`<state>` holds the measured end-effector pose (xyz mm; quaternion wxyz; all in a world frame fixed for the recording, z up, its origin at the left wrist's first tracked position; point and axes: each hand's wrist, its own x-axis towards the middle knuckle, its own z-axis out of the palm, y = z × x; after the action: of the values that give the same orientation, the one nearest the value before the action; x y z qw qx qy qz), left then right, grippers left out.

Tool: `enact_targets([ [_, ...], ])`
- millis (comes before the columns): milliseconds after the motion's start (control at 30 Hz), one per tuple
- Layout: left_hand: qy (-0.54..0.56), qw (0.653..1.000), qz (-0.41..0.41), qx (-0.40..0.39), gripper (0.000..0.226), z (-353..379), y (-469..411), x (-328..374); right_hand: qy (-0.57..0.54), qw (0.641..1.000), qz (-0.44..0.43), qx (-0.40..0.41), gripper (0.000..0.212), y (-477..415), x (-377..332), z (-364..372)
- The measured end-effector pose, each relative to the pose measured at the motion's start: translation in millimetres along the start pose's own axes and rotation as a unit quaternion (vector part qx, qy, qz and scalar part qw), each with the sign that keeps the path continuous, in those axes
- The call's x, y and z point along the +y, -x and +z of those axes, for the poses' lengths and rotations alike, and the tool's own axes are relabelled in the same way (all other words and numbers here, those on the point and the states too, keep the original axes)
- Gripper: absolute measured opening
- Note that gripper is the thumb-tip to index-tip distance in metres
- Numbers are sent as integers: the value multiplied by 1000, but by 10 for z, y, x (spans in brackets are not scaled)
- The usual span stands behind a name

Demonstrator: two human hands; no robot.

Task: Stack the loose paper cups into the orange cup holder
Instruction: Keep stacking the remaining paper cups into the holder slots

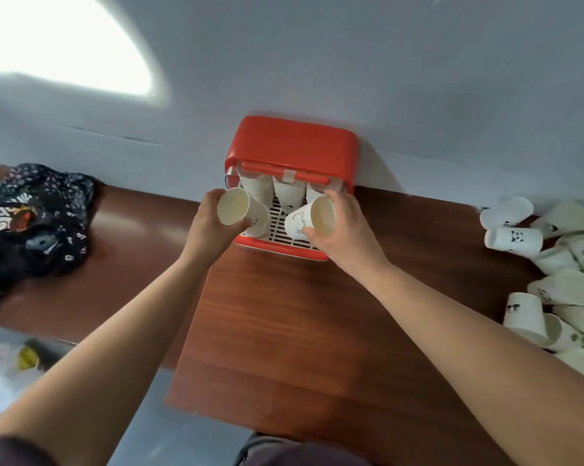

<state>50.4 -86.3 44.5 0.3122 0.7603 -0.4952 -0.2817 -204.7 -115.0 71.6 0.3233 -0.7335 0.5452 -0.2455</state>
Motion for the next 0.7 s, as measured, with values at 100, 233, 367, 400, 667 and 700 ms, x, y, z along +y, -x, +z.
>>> enact_targets([
  [100,-43,998,20,-31,77,83,-117,-83,9,1000,8,14,74,-65,-63,133],
  [233,-132,983,71,-102,82,208,-278,-176,16,999,33,16,75,-133,-102,292],
  [367,-151,975,82,-144,86,250,-381,-207,1,999,31,24,73,-222,-203,436],
  [400,-142,975,77,-152,89,250,-404,-245,-4,999,26,29,72,-249,-240,474],
  [667,36,987,-5,-157,55,24,-349,-441,21,999,0,-28,73,-477,-457,901],
  [700,46,988,-17,-146,46,4,-344,-456,46,998,-13,-41,72,-499,-469,951],
])
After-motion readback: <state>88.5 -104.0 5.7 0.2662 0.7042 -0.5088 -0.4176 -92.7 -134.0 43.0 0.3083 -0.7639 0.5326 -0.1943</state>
